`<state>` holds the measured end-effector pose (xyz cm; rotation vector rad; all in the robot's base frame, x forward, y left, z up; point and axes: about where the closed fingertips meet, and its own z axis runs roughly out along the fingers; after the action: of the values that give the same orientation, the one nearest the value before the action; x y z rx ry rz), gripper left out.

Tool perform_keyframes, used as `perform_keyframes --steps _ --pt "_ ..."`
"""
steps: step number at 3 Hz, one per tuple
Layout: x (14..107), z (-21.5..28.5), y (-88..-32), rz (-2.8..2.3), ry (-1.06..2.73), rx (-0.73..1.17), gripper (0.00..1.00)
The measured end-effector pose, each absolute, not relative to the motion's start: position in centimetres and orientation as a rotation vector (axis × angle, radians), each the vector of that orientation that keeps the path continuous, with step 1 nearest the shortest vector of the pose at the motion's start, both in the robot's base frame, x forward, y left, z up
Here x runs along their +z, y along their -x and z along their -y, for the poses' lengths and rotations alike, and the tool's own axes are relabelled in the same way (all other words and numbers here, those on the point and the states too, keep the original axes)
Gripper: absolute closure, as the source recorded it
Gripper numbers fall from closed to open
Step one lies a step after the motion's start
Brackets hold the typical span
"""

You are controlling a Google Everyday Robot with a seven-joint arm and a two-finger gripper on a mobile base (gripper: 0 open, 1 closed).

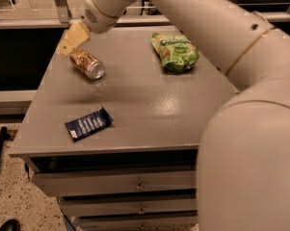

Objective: Place orange can upright

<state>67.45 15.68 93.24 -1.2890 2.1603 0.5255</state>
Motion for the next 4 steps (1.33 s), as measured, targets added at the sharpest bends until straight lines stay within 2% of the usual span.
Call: perform_keyframes --steps 2,4 --pt "89.0 -20.5 -71.5 -2.303 1.263 0.369 0.00" --pt "85.0 -20.0 -72.9 -2.392 1.255 0.221 0.00"
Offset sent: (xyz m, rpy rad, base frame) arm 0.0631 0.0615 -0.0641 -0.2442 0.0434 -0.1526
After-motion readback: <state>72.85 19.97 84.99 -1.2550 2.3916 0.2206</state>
